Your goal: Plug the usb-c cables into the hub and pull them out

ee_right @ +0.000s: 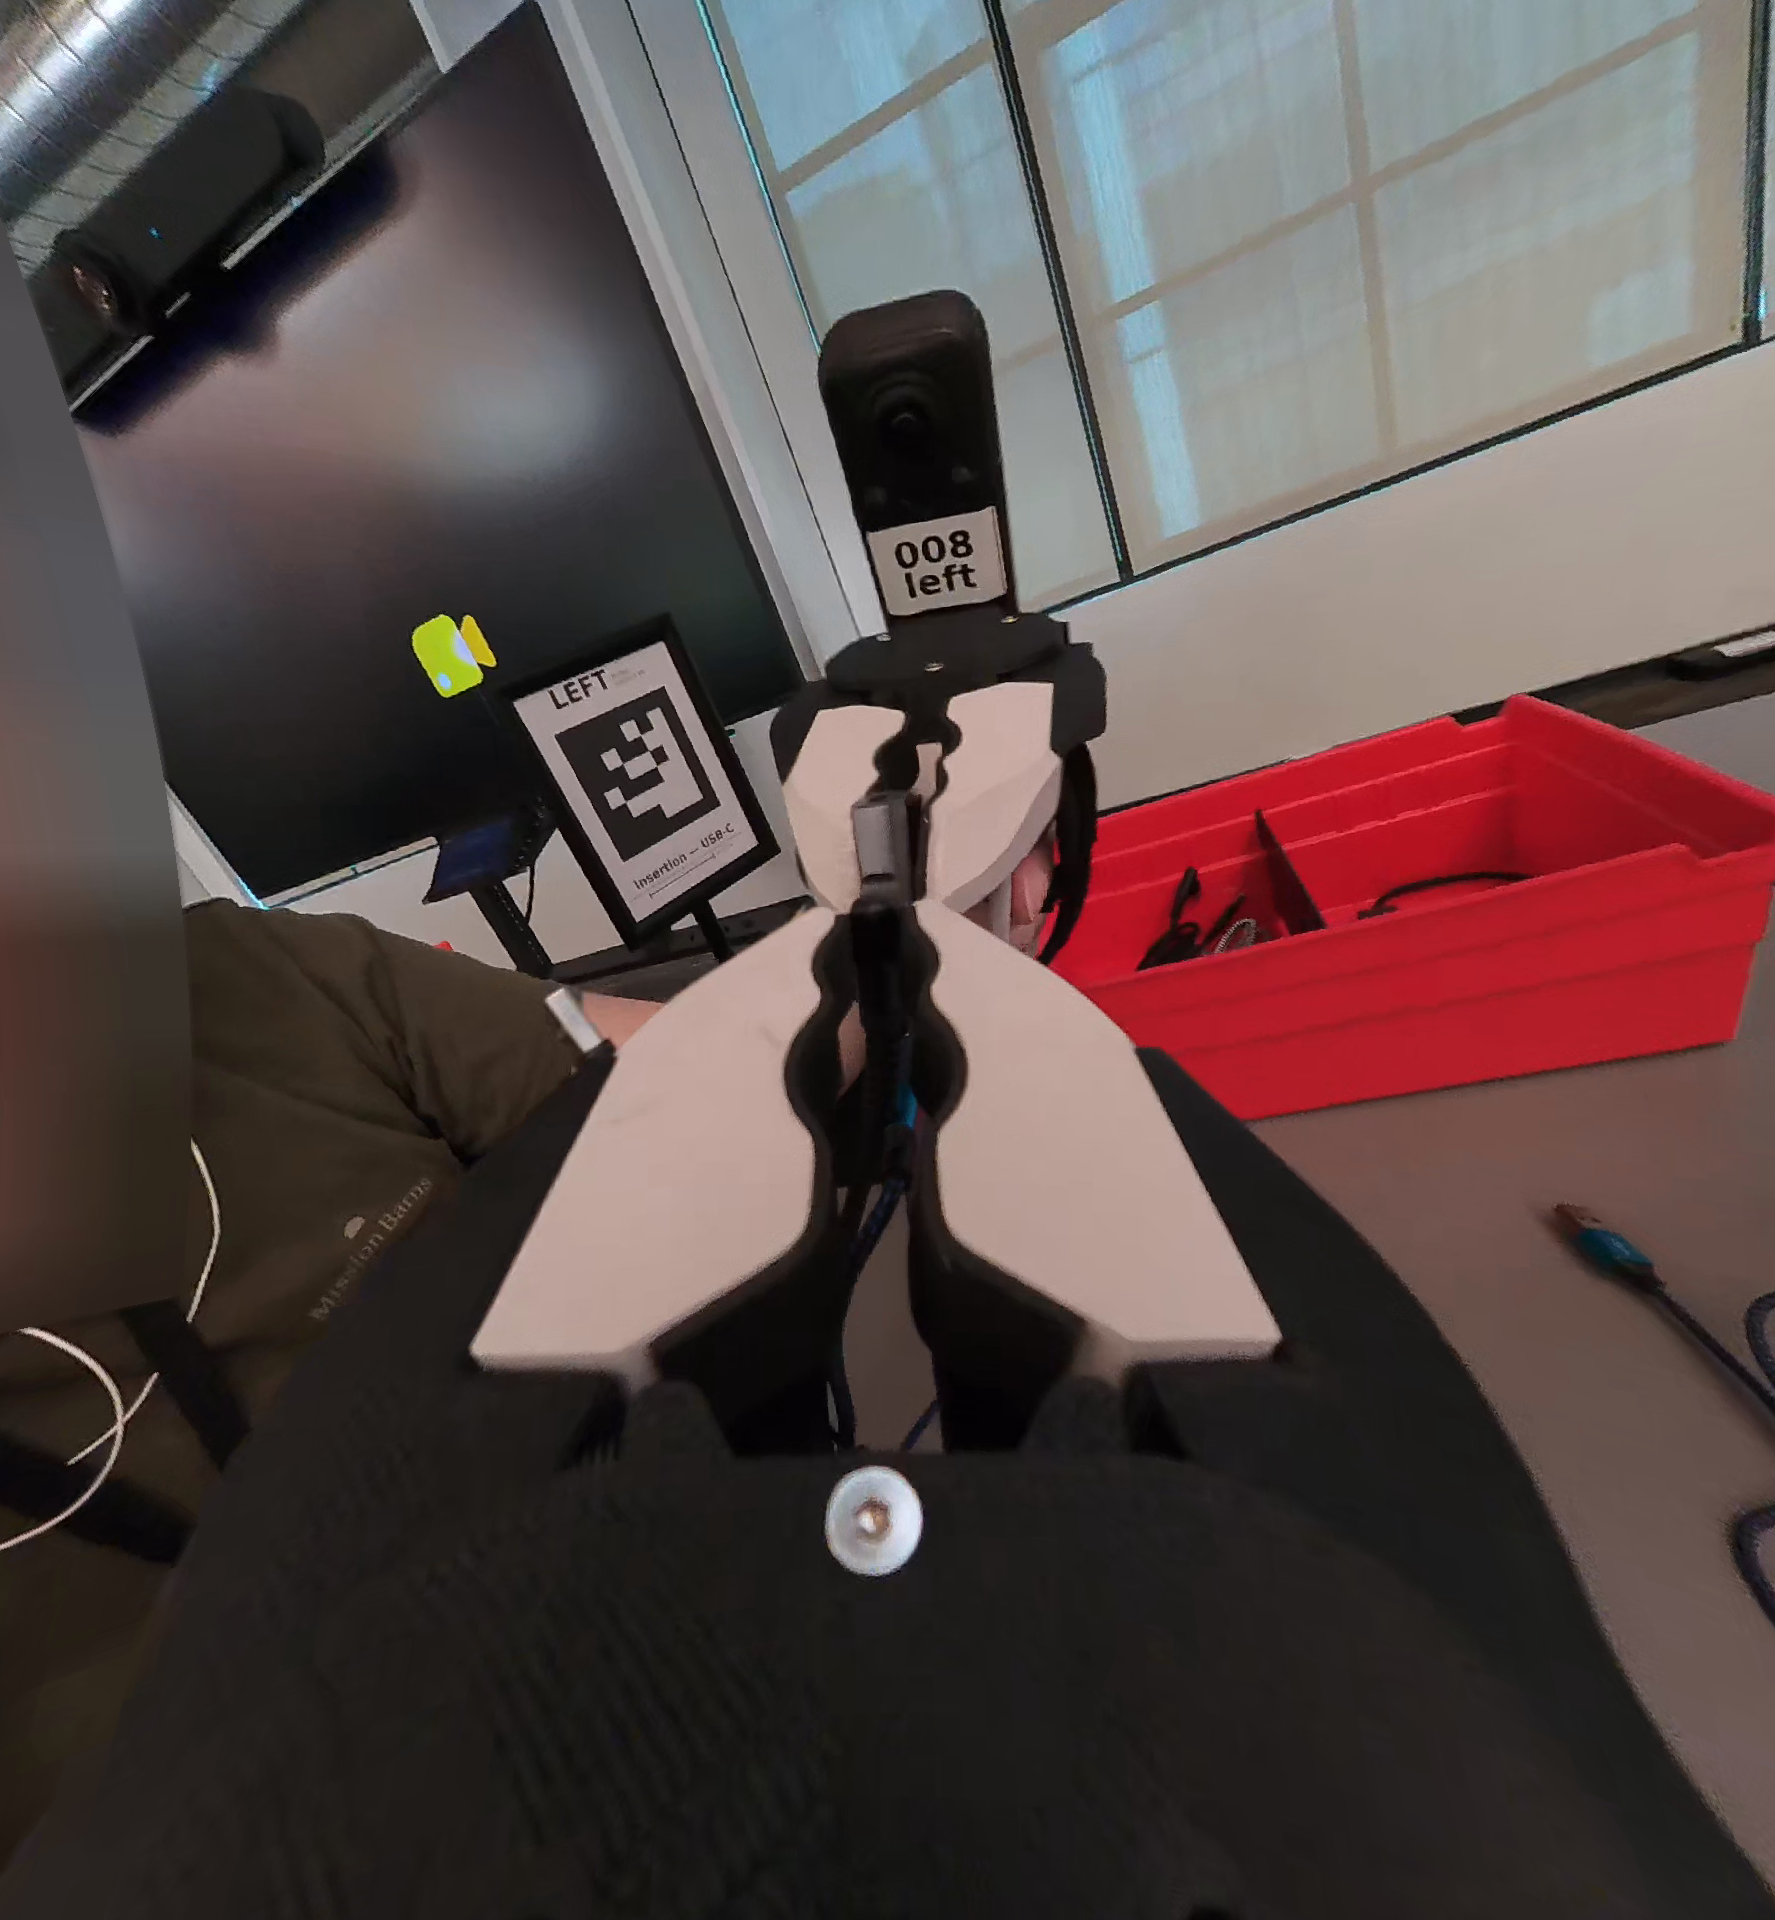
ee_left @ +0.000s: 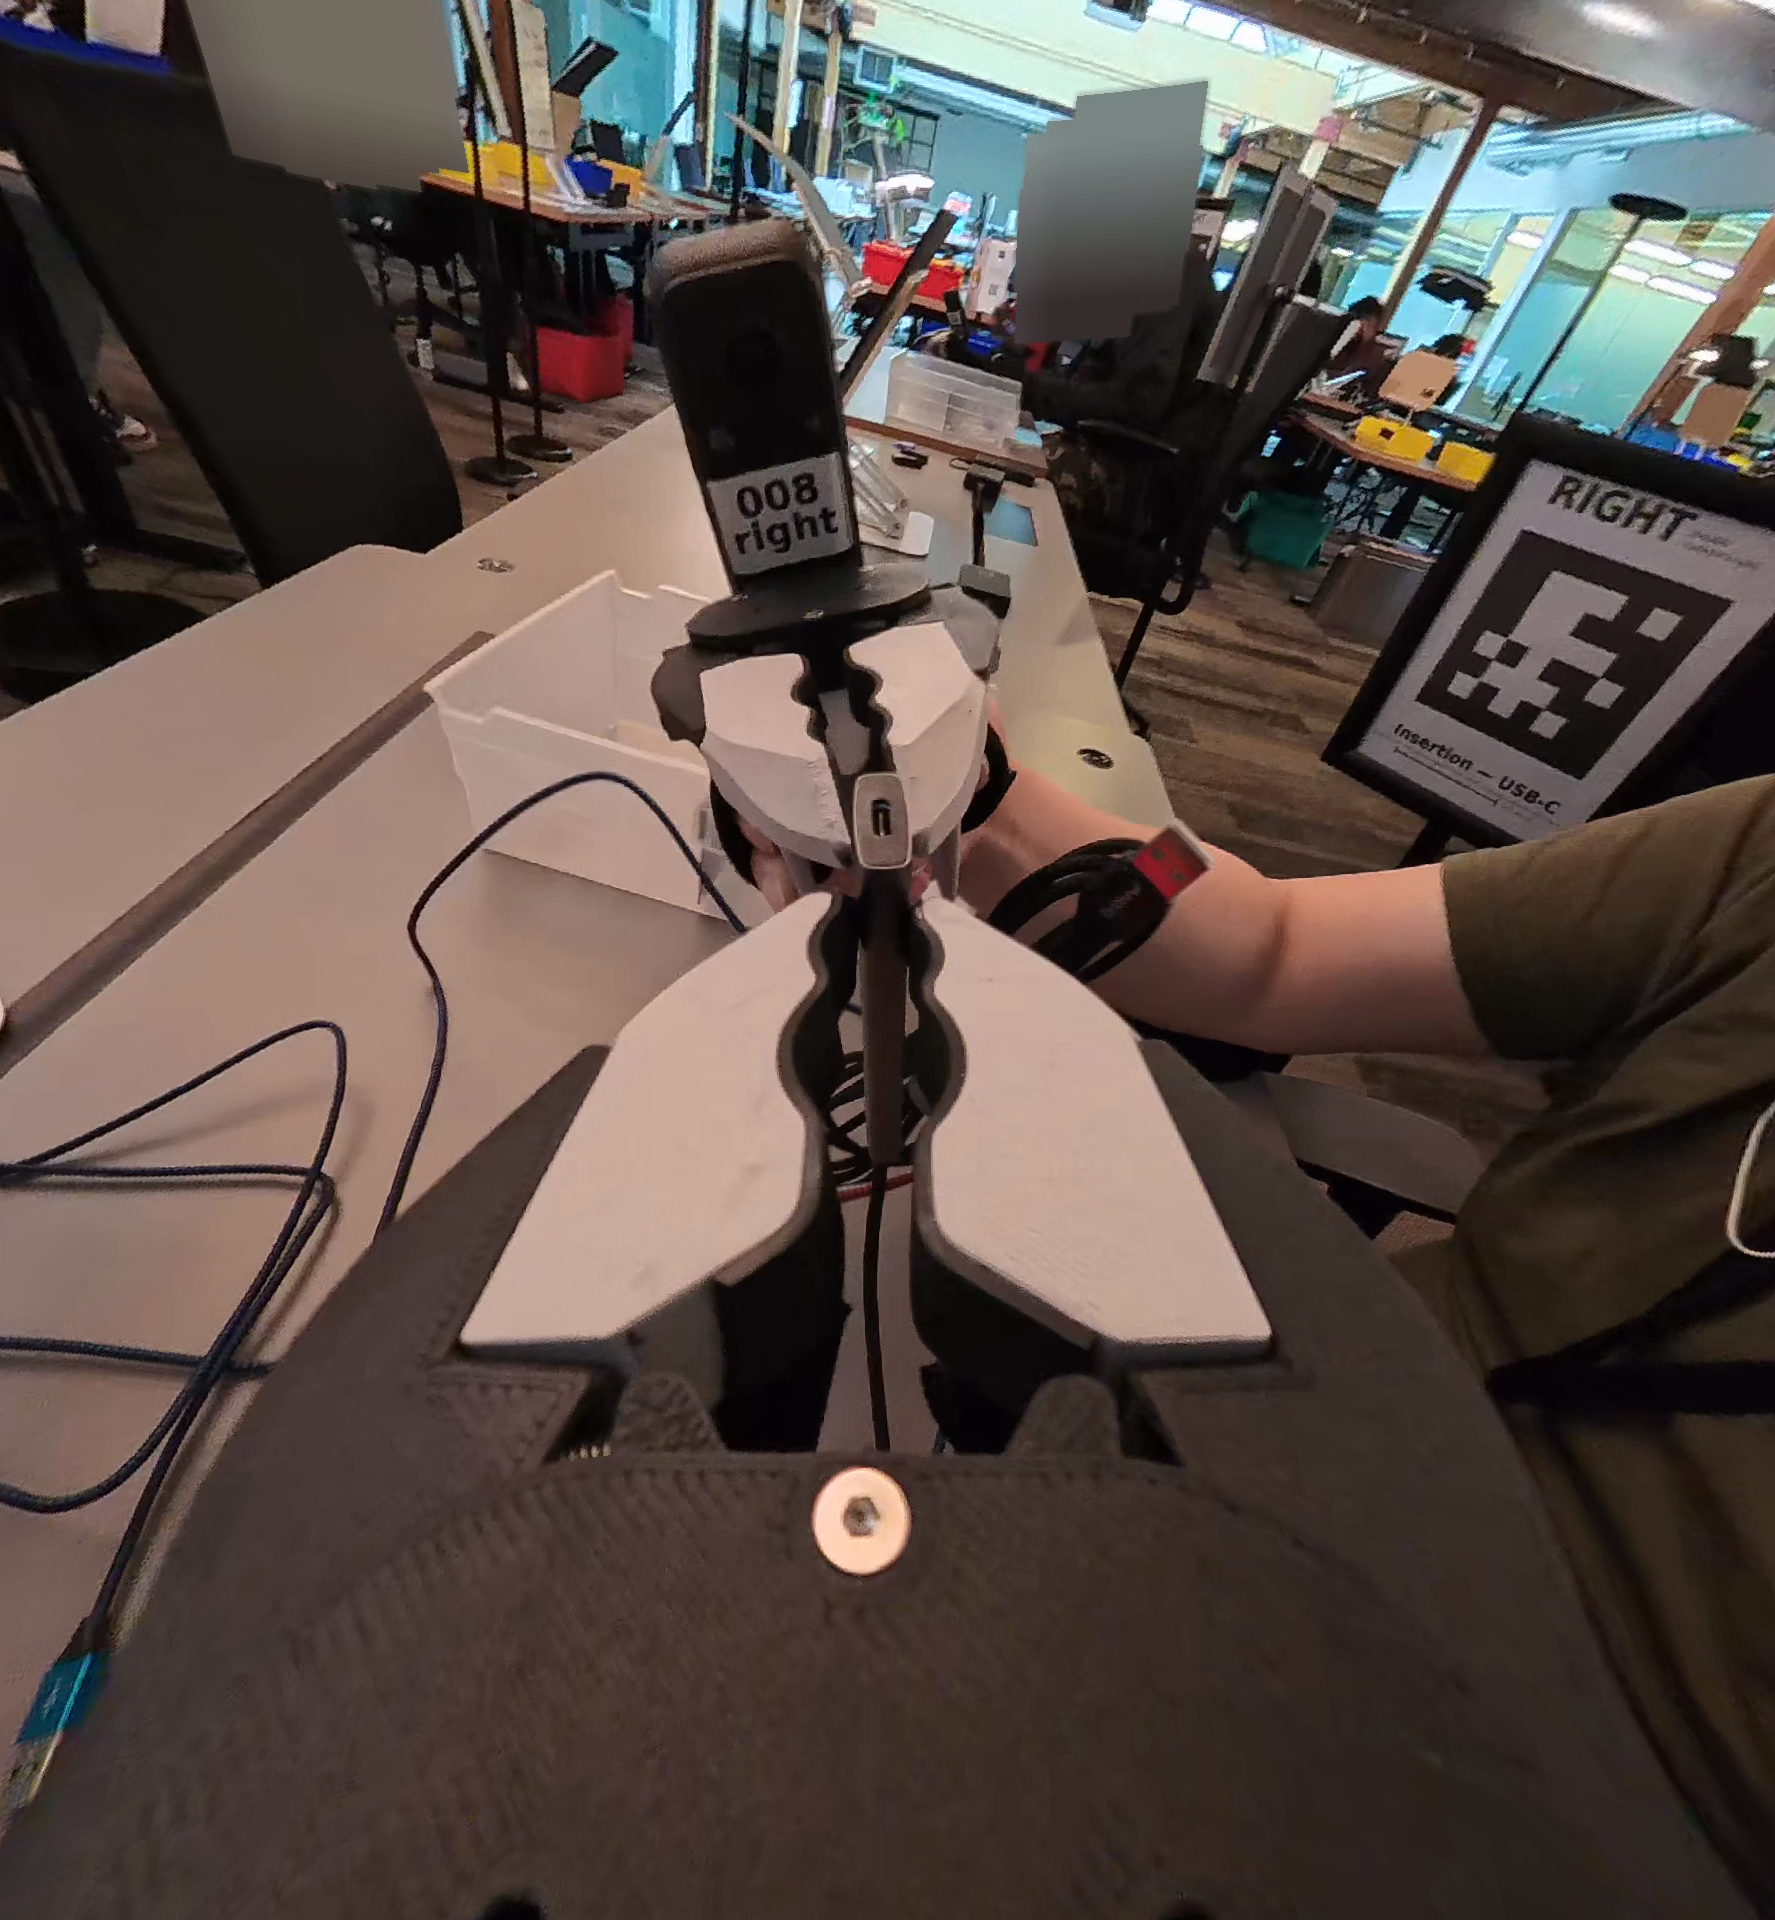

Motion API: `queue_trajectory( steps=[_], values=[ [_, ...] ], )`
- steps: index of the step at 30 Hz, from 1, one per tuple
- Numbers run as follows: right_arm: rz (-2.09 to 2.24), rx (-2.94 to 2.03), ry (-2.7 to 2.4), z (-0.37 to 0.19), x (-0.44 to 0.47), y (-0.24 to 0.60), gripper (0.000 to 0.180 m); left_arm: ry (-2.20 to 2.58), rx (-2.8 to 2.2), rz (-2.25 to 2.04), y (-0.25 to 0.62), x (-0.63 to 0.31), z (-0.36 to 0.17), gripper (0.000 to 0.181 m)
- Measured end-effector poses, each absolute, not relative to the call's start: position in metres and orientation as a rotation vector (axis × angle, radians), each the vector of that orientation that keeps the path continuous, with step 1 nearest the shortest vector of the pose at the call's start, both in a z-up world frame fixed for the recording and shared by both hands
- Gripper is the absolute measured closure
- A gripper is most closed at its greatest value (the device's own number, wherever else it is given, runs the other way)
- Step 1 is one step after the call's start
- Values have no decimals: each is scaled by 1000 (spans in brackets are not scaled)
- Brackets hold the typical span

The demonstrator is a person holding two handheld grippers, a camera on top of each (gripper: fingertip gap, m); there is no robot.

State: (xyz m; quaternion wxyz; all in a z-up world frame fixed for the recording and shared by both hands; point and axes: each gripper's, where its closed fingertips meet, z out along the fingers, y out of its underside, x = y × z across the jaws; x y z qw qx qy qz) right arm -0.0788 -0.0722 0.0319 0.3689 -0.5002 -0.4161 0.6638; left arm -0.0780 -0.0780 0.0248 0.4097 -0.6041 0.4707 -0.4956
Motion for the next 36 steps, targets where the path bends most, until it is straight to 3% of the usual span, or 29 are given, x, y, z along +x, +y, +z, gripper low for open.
queue_trajectory(
  steps=[10, 14, 21, 22, 23, 26, 29, 36],
  values=[
    [1558, -1299, -1061, 32, -82, -66, 171, 1128, -1529, -1236, -70, -78, 29, 172],
    [1444, -1346, -1065, 24, -82, -57, 146, 1081, -1509, -1249, -69, -83, 39, 172],
    [1363, -1392, -1209, 9, -99, -72, 147, 1108, -1519, -1244, -74, -75, 36, 171],
    [1331, -1396, -1251, 5, -100, -74, 166, 1117, -1520, -1239, -75, -73, 35, 171],
    [1301, -1392, -1281, 4, -100, -76, 170, 1120, -1520, -1229, -75, -72, 34, 171],
    [1206, -1419, -1296, 4, -96, -72, 170, 1079, -1504, -1227, -74, -74, 42, 170],
    [1174, -1414, -1241, 12, -87, -64, 170, 957, -1467, -1260, -67, -93, 65, 148],
    [988, -1452, -1046, 45, -55, -43, 170, 868, -1418, -1068, -65, -141, 100, 148]
  ],
)
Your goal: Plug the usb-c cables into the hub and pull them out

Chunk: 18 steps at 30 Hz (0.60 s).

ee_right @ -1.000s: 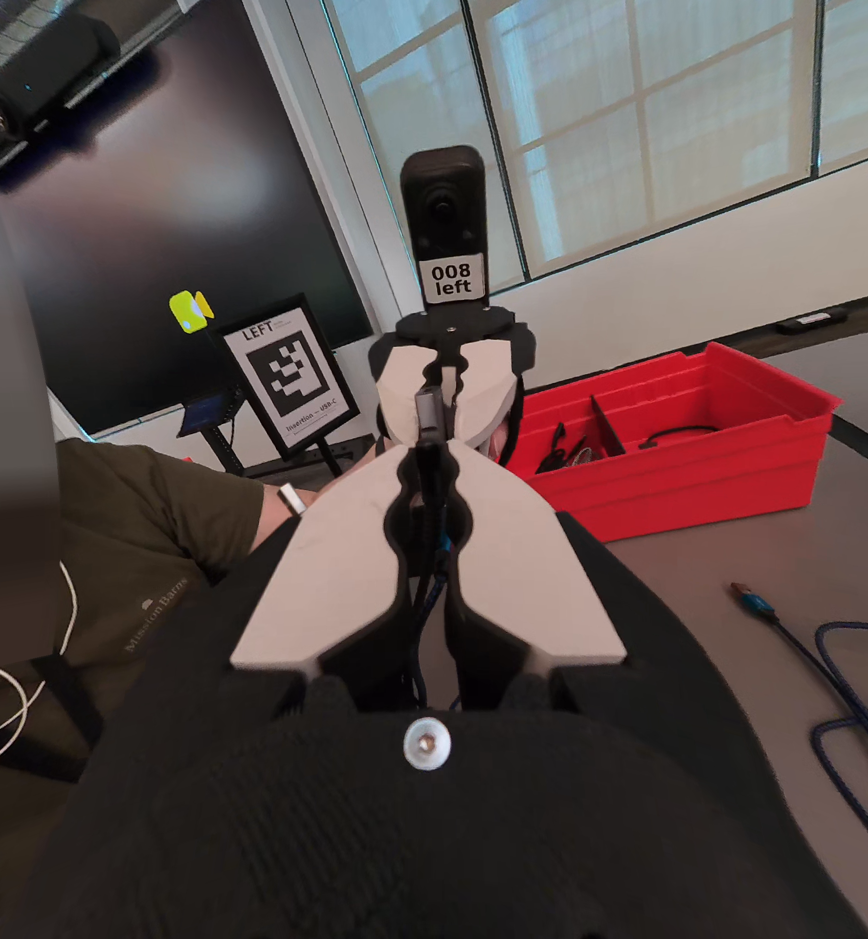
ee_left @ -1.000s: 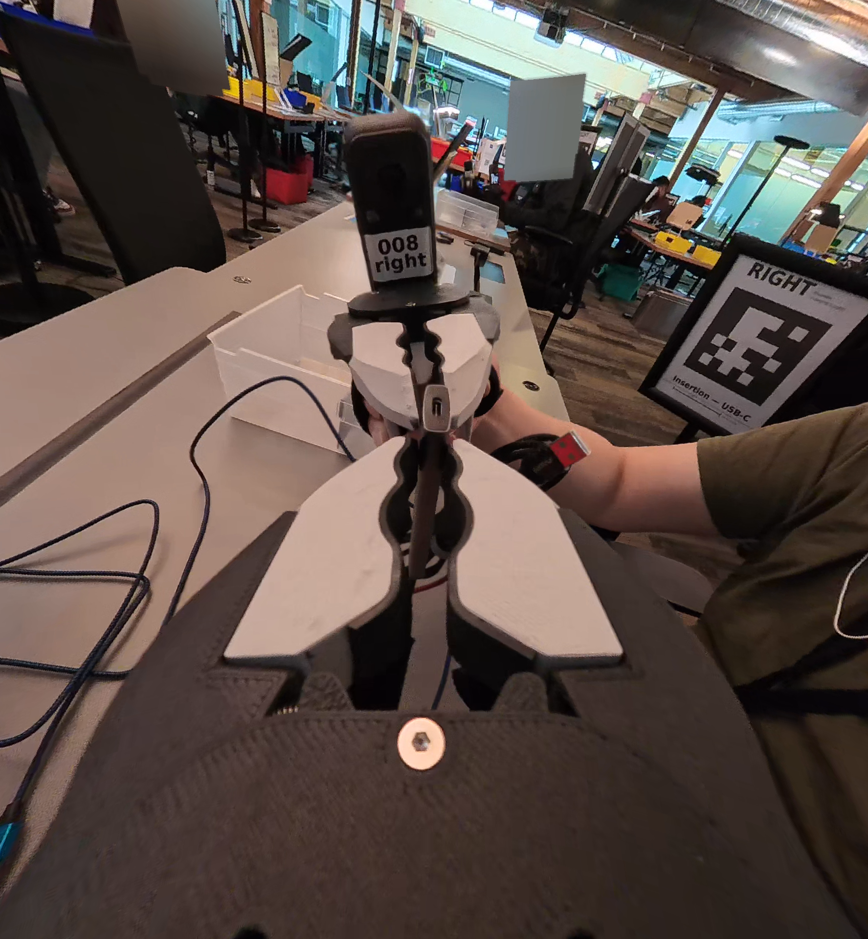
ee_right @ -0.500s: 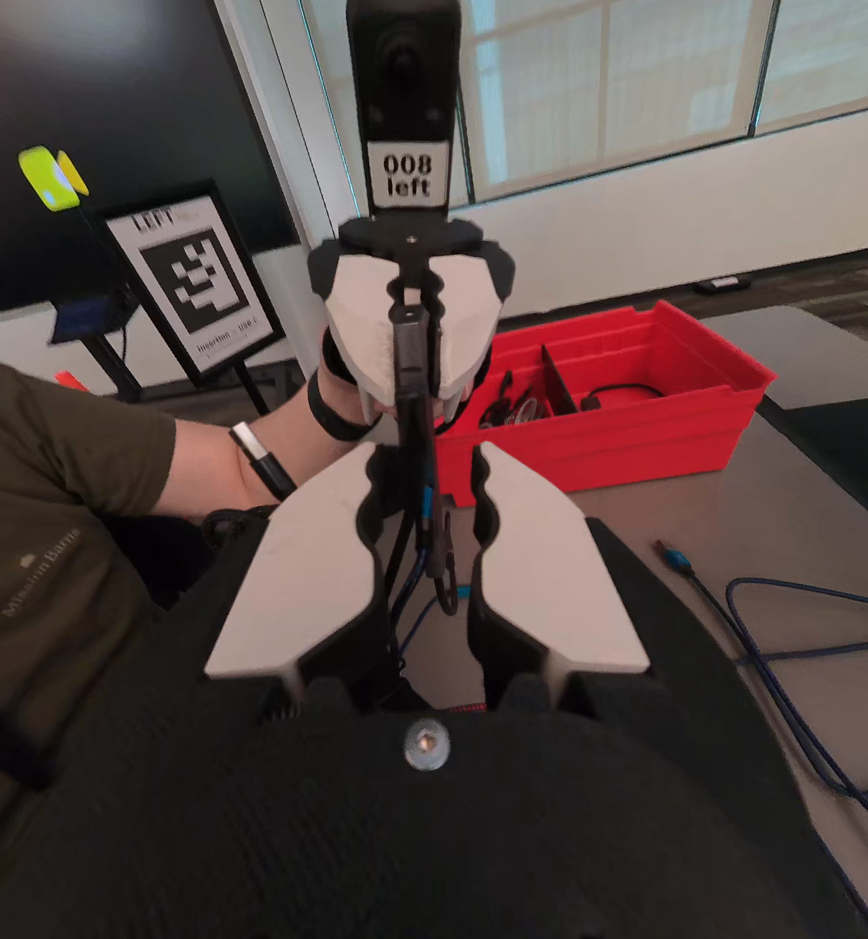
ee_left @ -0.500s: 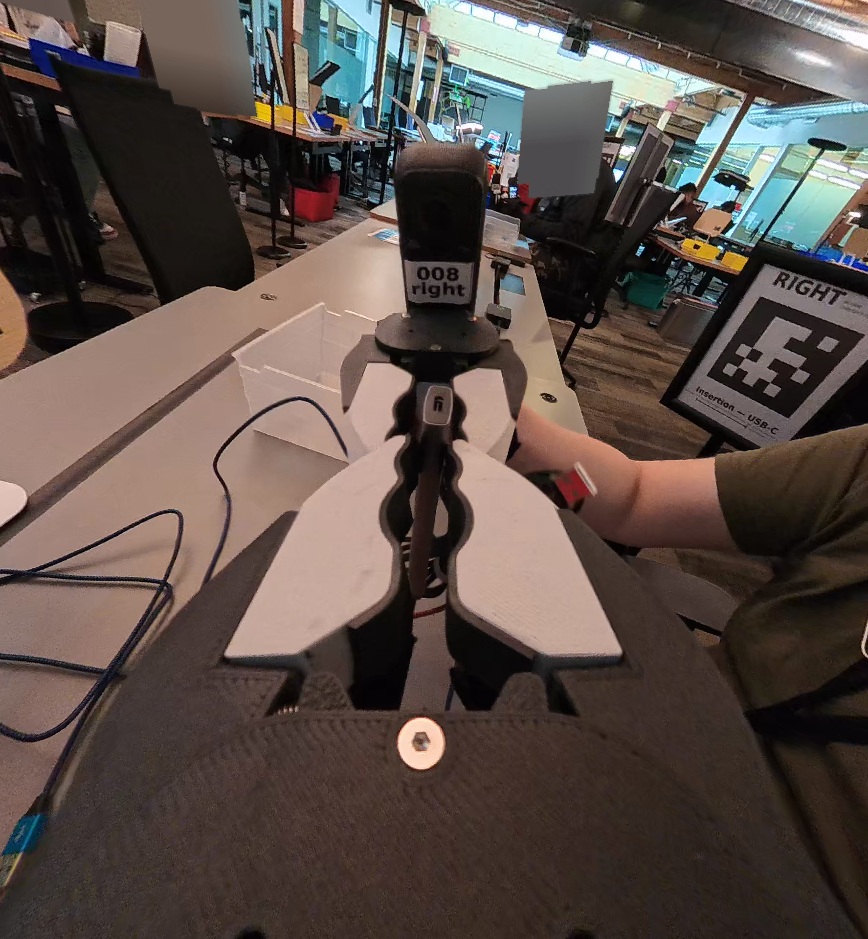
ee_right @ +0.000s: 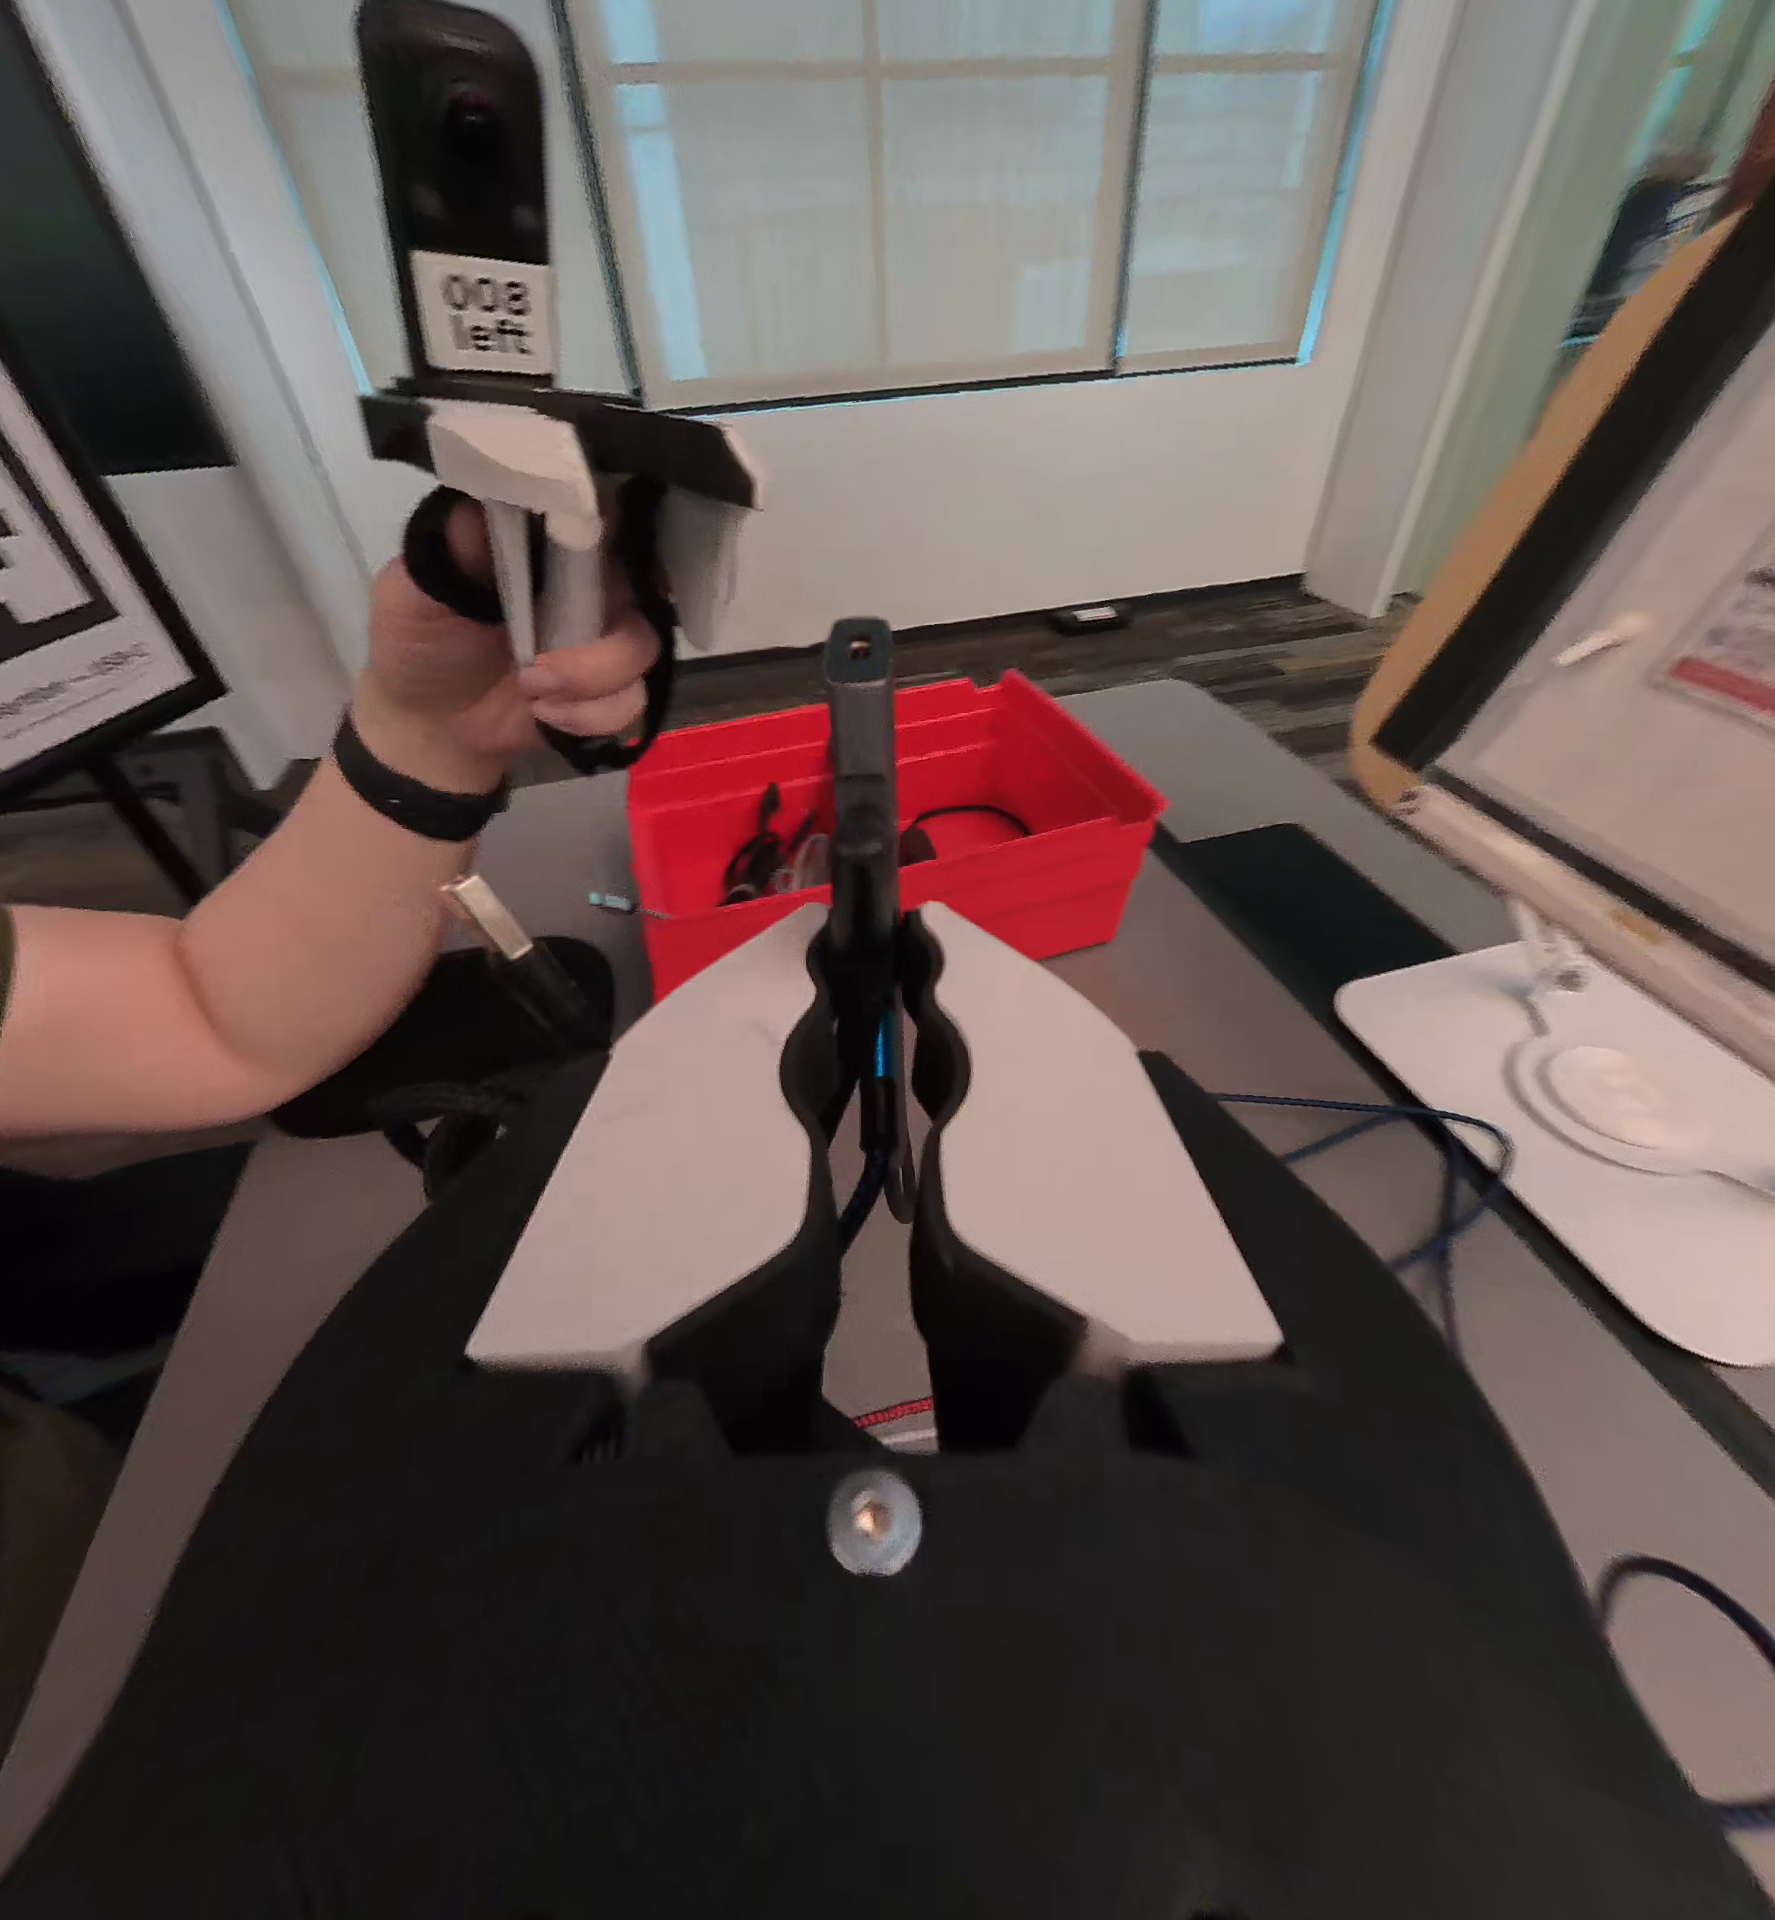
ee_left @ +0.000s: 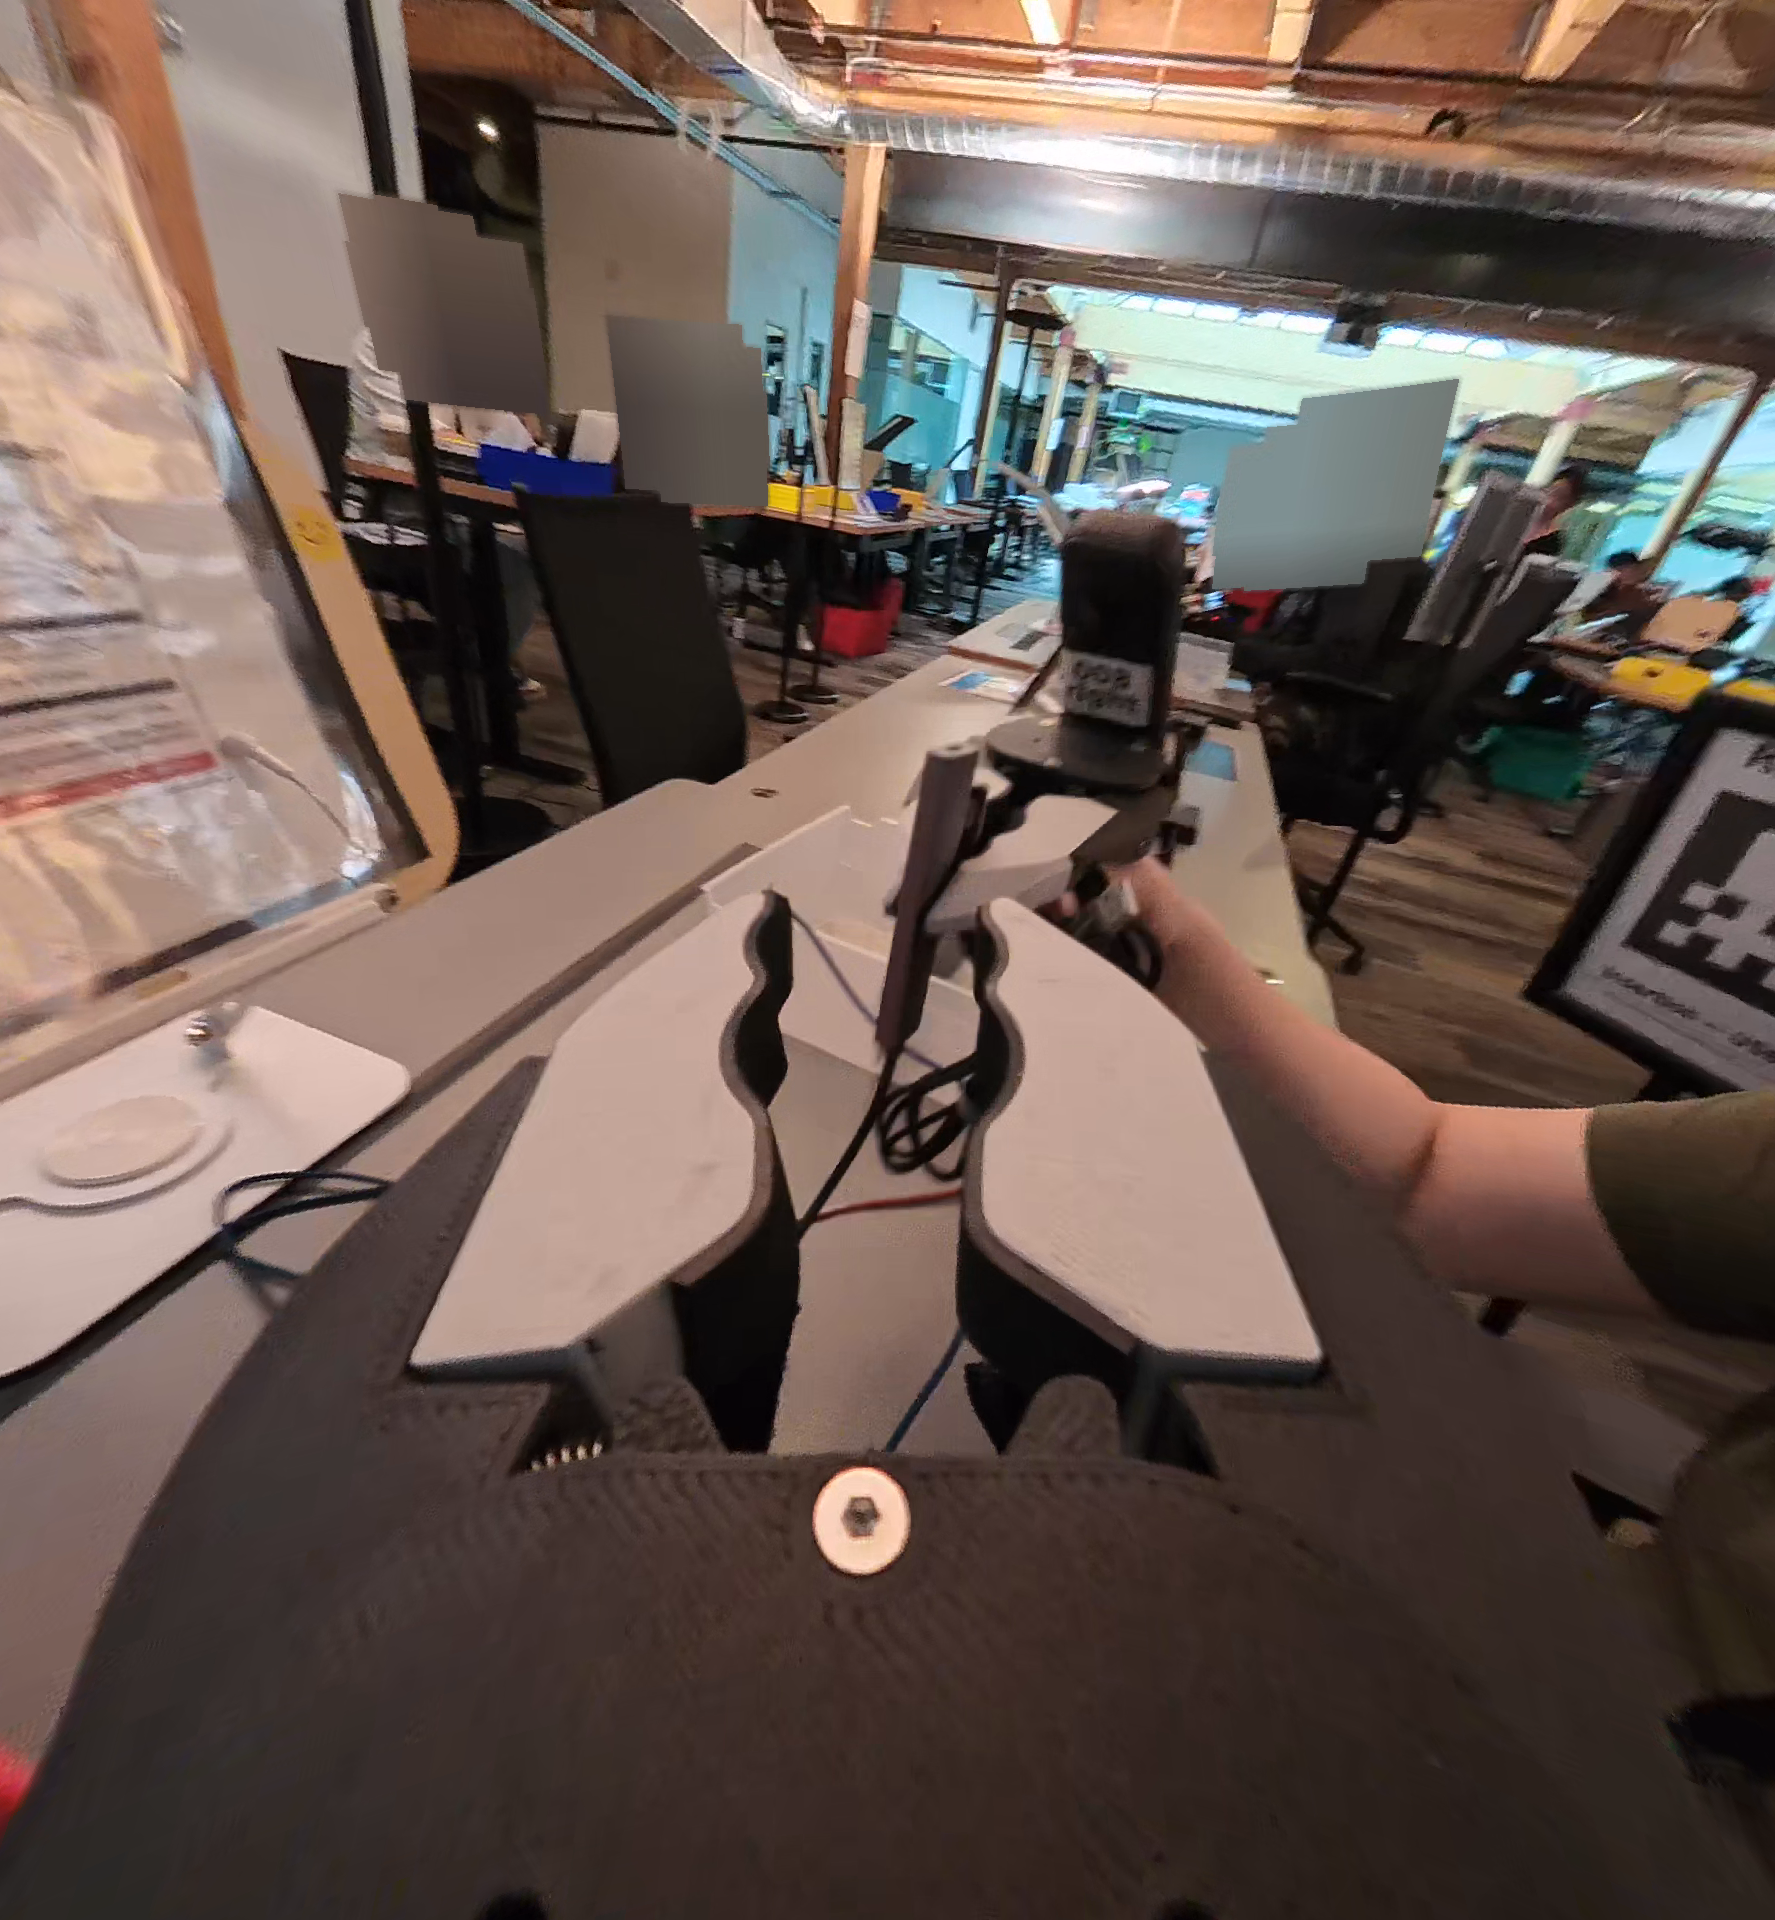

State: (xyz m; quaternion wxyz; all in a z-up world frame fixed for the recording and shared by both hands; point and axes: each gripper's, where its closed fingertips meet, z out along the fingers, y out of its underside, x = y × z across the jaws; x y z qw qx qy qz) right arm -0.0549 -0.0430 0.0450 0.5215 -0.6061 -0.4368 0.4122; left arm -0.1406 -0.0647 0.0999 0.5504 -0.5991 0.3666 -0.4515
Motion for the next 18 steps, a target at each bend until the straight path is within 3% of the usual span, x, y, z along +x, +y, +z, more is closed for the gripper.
queue_trajectory(
  steps=[6, 10, 13, 18],
  values=[
    [757, -1509, -1051, 102, -42, -20, 170, 819, -1391, -905, -67, -163, 115, 148],
    [534, -1550, -1057, 162, -22, -2, 170, 874, -1497, -865, -66, -158, 97, 126],
    [351, -1589, -1028, 202, 1, 12, 169, 903, -1534, -858, -64, -148, 87, 123],
    [184, -1627, -944, 252, 40, 19, 170, 1040, -1735, -705, -46, -118, 26, 119]
  ],
)
